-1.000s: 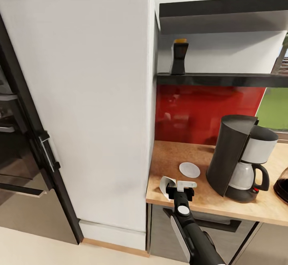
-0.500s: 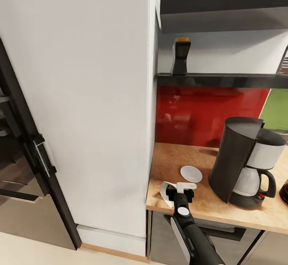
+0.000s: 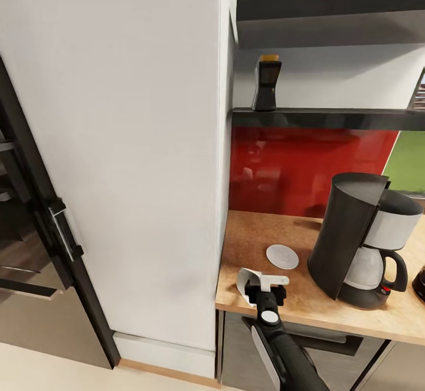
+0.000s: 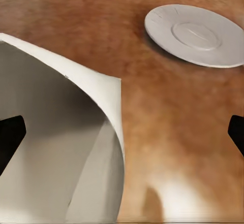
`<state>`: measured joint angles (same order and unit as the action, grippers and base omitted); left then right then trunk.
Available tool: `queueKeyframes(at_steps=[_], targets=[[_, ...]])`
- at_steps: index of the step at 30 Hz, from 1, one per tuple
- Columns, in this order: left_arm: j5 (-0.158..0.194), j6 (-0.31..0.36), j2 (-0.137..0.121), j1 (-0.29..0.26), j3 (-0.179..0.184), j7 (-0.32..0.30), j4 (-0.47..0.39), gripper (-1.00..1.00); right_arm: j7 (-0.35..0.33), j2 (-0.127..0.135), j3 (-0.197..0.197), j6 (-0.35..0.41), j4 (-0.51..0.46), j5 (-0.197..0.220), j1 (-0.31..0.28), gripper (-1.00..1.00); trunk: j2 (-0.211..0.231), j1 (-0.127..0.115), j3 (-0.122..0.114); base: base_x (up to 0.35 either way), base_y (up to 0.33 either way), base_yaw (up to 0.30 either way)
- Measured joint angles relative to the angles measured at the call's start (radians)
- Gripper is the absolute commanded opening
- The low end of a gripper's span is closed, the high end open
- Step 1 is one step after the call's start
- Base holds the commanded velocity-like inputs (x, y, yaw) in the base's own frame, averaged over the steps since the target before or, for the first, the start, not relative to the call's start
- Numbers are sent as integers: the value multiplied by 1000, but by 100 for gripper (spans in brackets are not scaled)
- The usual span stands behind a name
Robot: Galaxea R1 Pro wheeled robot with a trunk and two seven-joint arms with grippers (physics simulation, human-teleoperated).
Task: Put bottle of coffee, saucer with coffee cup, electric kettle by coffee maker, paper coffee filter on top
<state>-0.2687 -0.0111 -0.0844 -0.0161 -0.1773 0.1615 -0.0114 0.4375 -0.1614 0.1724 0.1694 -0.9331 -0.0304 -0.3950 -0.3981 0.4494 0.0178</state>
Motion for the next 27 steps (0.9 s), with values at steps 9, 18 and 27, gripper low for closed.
queueKeyframes(at_steps=[9,18,27], targets=[[0,1,0,0,1,0,0,100,0,1,0,0,8,0,0,100,0,0,0,33,0,0],[0,1,0,0,2,0,0,100,0,19,0,0,28,0,0,100,0,0,0,116,0,0],[0,1,0,0,2,0,3,100,0,20,0,0,31,0,0,100,0,0,0,7,0,0]])
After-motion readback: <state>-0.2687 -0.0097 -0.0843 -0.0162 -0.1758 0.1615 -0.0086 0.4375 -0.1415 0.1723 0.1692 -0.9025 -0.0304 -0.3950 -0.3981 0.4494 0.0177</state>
